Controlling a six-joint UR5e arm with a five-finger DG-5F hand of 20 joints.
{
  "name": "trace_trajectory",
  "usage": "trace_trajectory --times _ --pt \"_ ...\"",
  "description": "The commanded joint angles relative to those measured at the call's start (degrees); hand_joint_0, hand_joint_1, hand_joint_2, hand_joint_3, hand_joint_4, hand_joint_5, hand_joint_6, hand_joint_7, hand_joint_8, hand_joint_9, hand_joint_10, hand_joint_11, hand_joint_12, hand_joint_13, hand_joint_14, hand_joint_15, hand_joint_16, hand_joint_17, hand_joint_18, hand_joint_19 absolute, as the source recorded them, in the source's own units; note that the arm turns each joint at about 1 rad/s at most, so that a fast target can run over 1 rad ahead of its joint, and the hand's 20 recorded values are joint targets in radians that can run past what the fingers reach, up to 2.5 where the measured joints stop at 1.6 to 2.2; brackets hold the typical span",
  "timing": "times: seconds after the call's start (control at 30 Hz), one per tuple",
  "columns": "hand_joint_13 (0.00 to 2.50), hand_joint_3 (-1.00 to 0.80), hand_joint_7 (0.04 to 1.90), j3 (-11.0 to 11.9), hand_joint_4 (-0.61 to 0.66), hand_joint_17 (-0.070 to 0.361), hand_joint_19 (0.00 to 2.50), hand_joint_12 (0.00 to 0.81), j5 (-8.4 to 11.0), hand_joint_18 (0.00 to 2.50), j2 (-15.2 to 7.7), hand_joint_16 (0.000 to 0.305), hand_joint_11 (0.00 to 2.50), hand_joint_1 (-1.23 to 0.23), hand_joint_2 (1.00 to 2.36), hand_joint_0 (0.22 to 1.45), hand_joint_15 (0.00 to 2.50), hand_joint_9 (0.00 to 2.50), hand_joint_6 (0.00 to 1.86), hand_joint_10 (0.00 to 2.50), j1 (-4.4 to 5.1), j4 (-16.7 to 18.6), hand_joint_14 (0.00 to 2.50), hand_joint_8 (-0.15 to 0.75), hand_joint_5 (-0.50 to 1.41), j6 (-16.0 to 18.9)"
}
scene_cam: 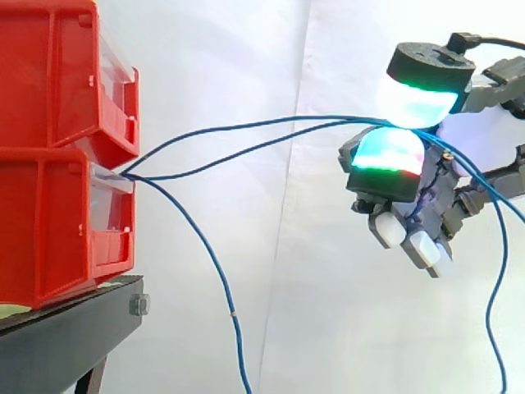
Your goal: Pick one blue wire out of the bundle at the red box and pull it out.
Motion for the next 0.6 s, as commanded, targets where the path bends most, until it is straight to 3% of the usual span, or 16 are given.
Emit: trace_trajectory --times 0.0,0.2,0.37,0.57 --pt "0.91 -0.28 1.05 0.00 0.09 0.125 0.57 0.411 0.00 0.77 0.00 0.055 0.56 -0.71 1.02 0.59 0.56 1.00 0.93 0.01 0.08 0.00 0.02 0.313 -0.16 0.34" --pt "0.91 -0.22 1.03 0.00 0.04 0.124 0.53 0.420 0.00 0.79 0.00 0.055 0.57 -0.84 1.02 0.64 0.54 0.97 0.93 0.01 0.08 0.00 0.02 0.322 -0.16 0.51" --pt "0.89 -0.33 0.97 0.00 0.09 0.124 0.46 0.418 0.00 0.82 0.00 0.055 0.58 -0.94 1.01 0.73 0.52 0.89 0.96 0.02 -0.01 0.00 0.02 0.308 -0.19 0.51" --pt "0.89 -0.49 0.90 0.00 0.13 0.124 0.44 0.412 0.00 0.82 0.00 0.055 0.57 -0.93 1.00 0.76 0.51 0.85 0.96 0.01 0.08 0.00 0.02 0.299 -0.20 0.51"
